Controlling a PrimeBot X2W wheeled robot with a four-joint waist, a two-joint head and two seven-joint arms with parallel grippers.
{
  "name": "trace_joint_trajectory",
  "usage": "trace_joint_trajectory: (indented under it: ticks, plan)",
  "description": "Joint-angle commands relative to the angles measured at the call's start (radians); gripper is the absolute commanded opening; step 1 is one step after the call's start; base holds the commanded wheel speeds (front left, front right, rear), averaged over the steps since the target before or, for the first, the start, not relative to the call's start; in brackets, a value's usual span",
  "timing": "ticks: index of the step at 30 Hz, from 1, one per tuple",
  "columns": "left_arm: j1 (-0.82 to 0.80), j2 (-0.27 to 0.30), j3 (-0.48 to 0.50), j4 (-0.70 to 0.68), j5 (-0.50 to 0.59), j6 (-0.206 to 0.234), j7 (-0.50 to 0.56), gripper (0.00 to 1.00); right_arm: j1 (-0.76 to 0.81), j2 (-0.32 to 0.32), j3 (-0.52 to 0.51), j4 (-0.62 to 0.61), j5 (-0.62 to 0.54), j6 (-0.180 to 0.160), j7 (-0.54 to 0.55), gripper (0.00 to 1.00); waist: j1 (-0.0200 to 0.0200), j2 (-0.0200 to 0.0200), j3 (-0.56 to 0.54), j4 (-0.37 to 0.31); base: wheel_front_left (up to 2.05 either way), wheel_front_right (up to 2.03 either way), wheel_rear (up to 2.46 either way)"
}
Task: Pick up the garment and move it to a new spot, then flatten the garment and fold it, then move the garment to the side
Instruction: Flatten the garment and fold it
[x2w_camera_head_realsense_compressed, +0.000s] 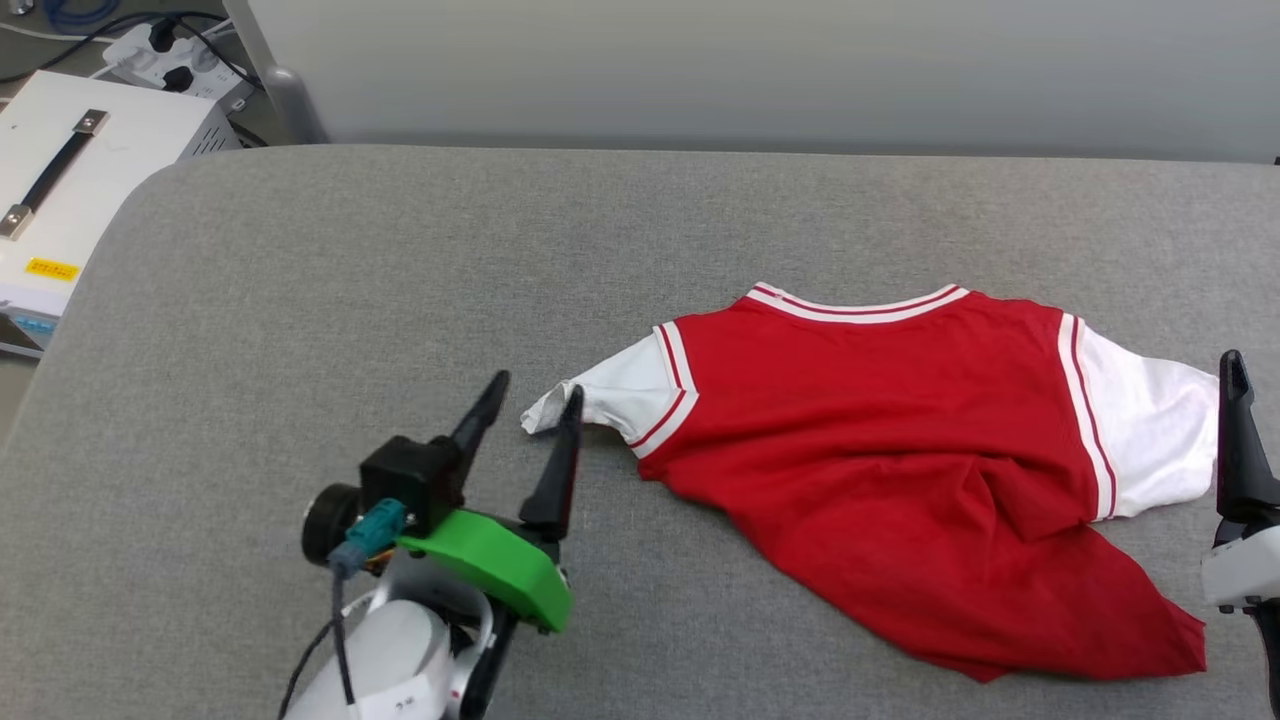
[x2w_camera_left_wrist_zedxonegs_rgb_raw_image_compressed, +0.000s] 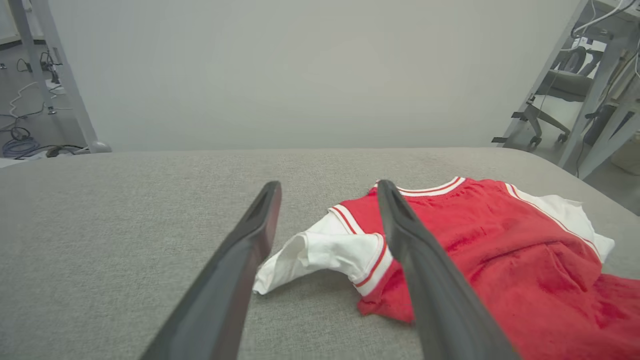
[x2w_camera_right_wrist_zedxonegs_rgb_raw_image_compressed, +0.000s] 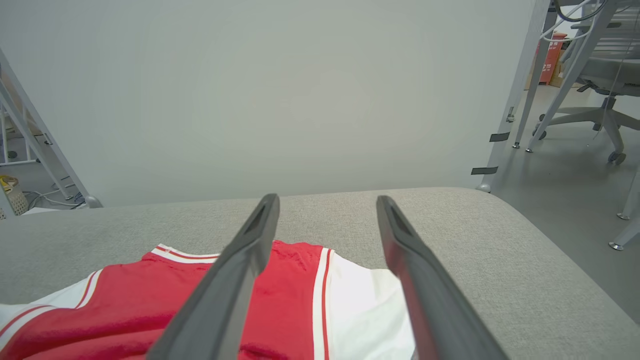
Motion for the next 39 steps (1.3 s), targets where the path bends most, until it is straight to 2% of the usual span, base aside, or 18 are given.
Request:
trace_joint_trajectory:
  ticks: [1,6,9,11,14,18,23,29,30,31,39]
  plan:
    - [0.001,-0.01,-0.026,-0.009,0.014,-0.012,0.034,1.0,0.011,0.003,-0.008,-0.013,-0.009,-0.001,0.001,1.0,0.0,0.0,0.0,-0.005,0.0,0.0,0.0]
    - [-0.045,-0.027,-0.104,-0.029,-0.002,-0.027,0.246,1.0,0.007,0.005,-0.013,-0.035,-0.02,-0.001,0.021,1.0,0.0,0.0,0.015,-0.027,0.0,0.0,0.0]
    - [-0.085,-0.036,-0.157,-0.028,-0.016,-0.029,0.419,1.0,0.004,0.009,-0.007,-0.044,-0.024,-0.001,0.032,1.0,0.0,0.0,0.028,-0.048,0.0,0.0,0.0]
    - [-0.11,-0.04,-0.19,-0.017,-0.017,-0.021,0.529,1.0,-0.001,0.011,-0.001,-0.054,-0.027,-0.001,0.023,1.0,0.0,0.0,0.04,-0.064,0.0,0.0,0.0]
    - [-0.146,-0.055,-0.22,0.004,-0.017,-0.011,0.633,1.0,-0.007,0.016,0.013,-0.061,-0.027,-0.001,0.015,1.0,0.0,0.0,0.059,-0.093,0.0,0.0,0.0]
    - [-0.189,-0.063,-0.239,0.058,0.004,0.0,0.677,1.0,-0.012,0.023,0.018,-0.056,-0.032,-0.001,0.013,1.0,0.0,0.0,0.083,-0.126,0.0,0.0,0.0]
    - [-0.229,-0.075,-0.244,0.143,0.026,0.008,0.664,1.0,-0.013,0.022,0.02,-0.04,-0.046,-0.001,0.004,1.0,0.0,0.0,0.103,-0.154,0.0,0.0,0.0]
    - [-0.244,-0.089,-0.272,0.25,0.033,-0.01,0.667,1.0,-0.013,0.027,0.022,-0.024,-0.055,-0.001,-0.005,1.0,0.0,0.0,0.11,-0.163,0.0,0.0,0.0]
    - [-0.243,-0.094,-0.277,0.266,0.028,-0.015,0.672,0.43,-0.013,0.028,0.022,-0.022,-0.057,-0.001,-0.006,1.0,0.0,0.0,0.108,-0.161,0.0,0.0,0.0]
    - [-0.242,-0.098,-0.28,0.275,0.025,-0.02,0.673,0.0,-0.013,0.029,0.021,-0.02,-0.058,-0.001,-0.006,1.0,0.0,0.0,0.107,-0.159,0.0,0.0,0.0]
    - [-0.223,-0.135,-0.312,0.265,-0.006,-0.062,0.67,0.0,-0.009,0.03,0.009,-0.001,-0.055,-0.001,-0.001,1.0,0.0,0.0,0.06,-0.107,0.0,0.0,0.0]
